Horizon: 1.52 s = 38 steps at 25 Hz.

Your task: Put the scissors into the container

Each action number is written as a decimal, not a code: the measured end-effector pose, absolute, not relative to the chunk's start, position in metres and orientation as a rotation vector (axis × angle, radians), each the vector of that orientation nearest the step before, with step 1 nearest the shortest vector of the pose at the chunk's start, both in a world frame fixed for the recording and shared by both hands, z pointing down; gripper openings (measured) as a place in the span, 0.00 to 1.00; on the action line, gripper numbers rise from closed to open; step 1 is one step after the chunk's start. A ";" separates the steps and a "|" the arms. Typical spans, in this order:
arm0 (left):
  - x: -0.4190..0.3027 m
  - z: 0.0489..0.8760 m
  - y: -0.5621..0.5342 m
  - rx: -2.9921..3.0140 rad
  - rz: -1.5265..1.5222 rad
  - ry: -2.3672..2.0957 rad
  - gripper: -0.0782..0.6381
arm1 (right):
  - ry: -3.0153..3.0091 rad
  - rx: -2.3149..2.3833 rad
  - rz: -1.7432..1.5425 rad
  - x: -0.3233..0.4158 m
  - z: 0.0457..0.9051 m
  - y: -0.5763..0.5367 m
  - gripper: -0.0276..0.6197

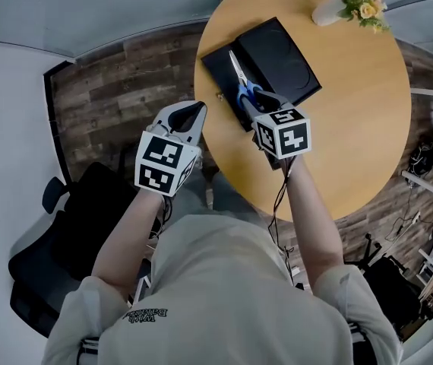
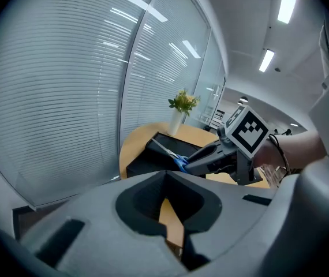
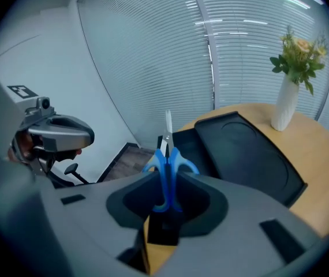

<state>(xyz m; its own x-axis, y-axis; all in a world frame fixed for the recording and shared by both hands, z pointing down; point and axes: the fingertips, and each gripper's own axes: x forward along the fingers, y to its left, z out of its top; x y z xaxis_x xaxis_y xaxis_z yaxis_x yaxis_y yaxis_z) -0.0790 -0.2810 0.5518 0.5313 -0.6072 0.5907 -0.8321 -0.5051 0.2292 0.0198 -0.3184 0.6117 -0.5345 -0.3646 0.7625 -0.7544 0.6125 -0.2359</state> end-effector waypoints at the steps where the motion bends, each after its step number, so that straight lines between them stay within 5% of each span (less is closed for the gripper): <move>1: -0.078 0.557 -0.280 2.269 0.613 -1.161 0.14 | -2.139 0.864 0.742 0.020 0.618 -0.318 0.19; 38: -0.091 0.610 -0.257 2.192 0.700 -1.064 0.14 | -1.775 0.616 0.499 0.010 0.698 -0.312 0.20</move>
